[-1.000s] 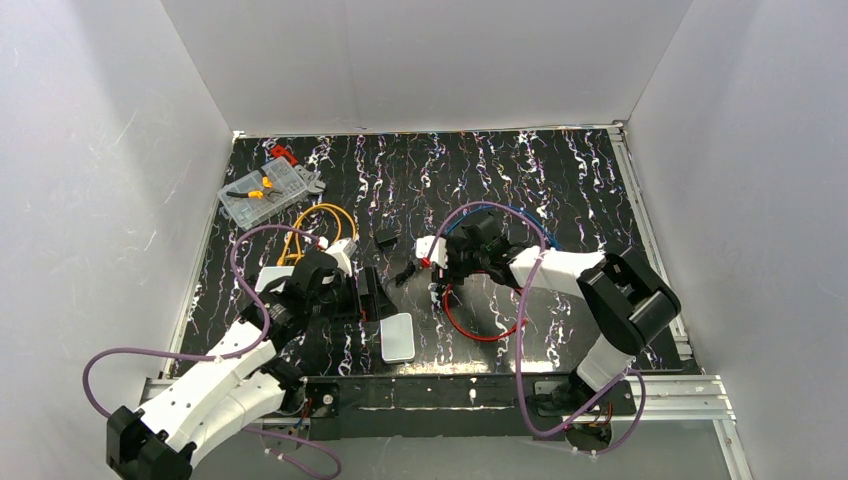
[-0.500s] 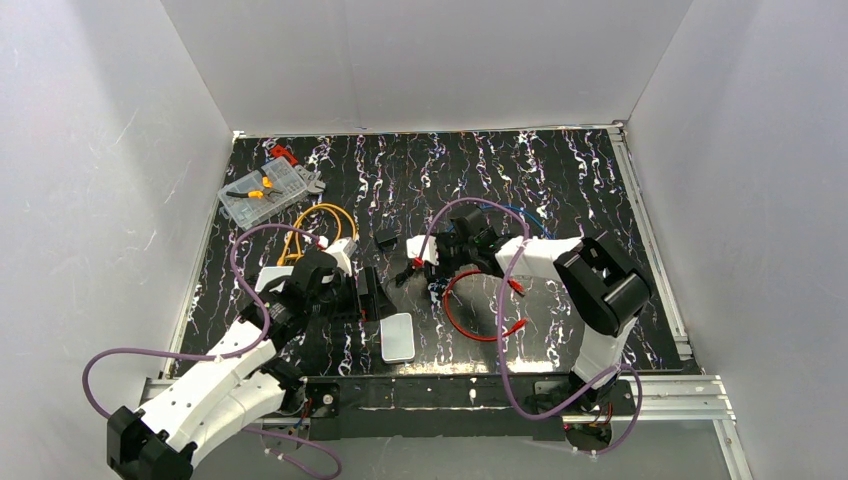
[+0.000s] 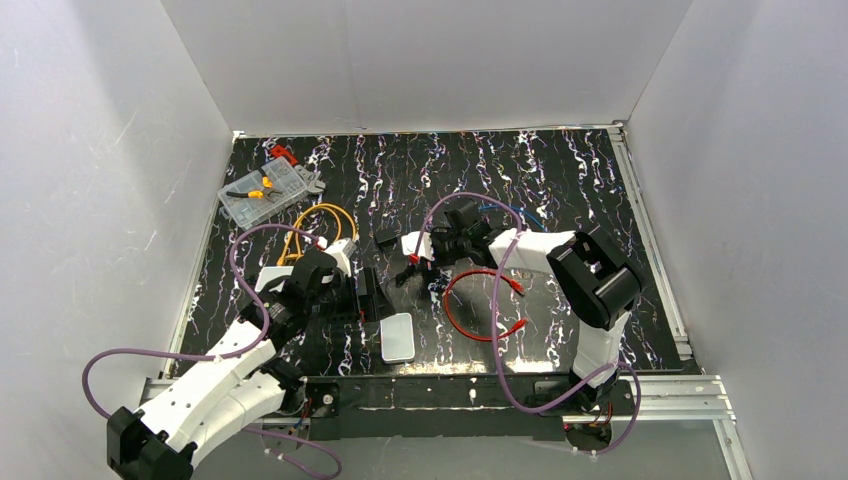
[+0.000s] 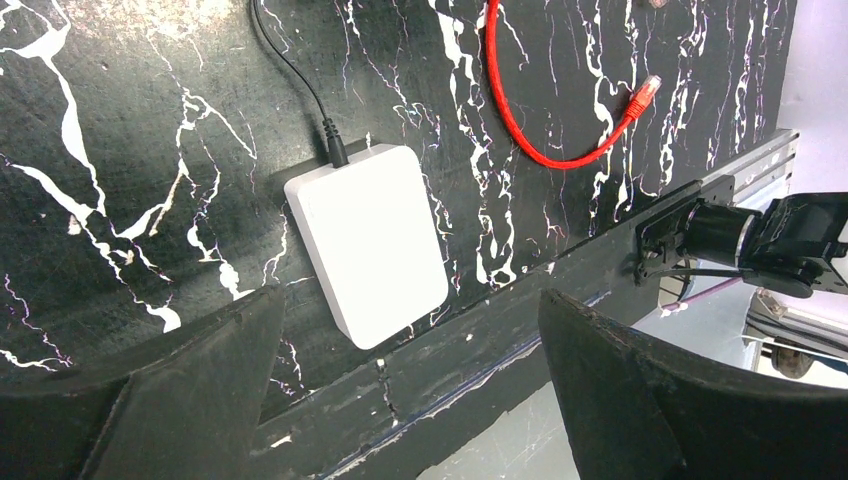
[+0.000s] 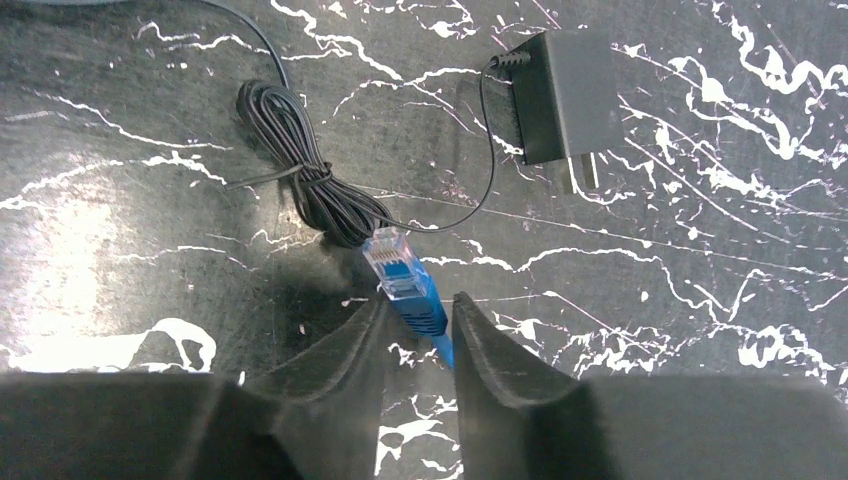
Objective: Insert the plug into the switch port
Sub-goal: Pick up the connector from the center of the board.
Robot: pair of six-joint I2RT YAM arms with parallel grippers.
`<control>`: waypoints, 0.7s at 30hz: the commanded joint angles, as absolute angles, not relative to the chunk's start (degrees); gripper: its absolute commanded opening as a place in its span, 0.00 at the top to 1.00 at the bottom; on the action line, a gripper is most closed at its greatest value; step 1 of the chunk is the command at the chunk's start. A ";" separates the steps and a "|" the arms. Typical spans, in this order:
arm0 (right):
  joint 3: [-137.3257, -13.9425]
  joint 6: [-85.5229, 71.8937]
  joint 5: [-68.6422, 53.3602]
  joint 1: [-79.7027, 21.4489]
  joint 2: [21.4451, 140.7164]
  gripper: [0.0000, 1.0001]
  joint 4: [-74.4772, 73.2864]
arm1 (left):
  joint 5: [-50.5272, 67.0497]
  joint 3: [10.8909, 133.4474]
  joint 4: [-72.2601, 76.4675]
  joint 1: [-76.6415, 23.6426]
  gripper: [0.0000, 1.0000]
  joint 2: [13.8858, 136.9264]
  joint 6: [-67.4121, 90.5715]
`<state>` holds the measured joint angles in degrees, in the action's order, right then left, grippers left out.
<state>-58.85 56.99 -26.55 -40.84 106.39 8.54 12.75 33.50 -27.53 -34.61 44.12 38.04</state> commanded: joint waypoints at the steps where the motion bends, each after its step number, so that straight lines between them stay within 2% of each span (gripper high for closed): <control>1: -62.28 58.90 -28.13 -40.52 107.34 0.70 5.40 | 12.10 35.25 -29.09 -34.11 0.02 43.42 37.18; 5: -63.32 59.78 -27.26 -40.52 107.84 0.96 2.93 | 11.92 35.32 -29.57 -34.10 0.02 42.98 37.19; 6: -63.22 60.02 -27.25 -40.52 107.81 0.99 2.76 | 11.84 35.32 -29.67 -34.10 0.02 42.74 37.32; 14: -60.71 57.66 -26.39 -40.56 103.01 0.99 5.08 | 11.15 38.06 -32.64 -34.10 0.02 41.15 36.93; 19: -54.24 47.32 -26.39 -42.28 85.85 0.99 1.71 | 8.83 43.70 -37.51 -34.02 0.02 39.29 34.08; 21: -54.44 45.00 -24.74 -43.80 79.87 0.99 -4.39 | 10.71 47.27 -38.70 -34.02 0.02 38.59 31.12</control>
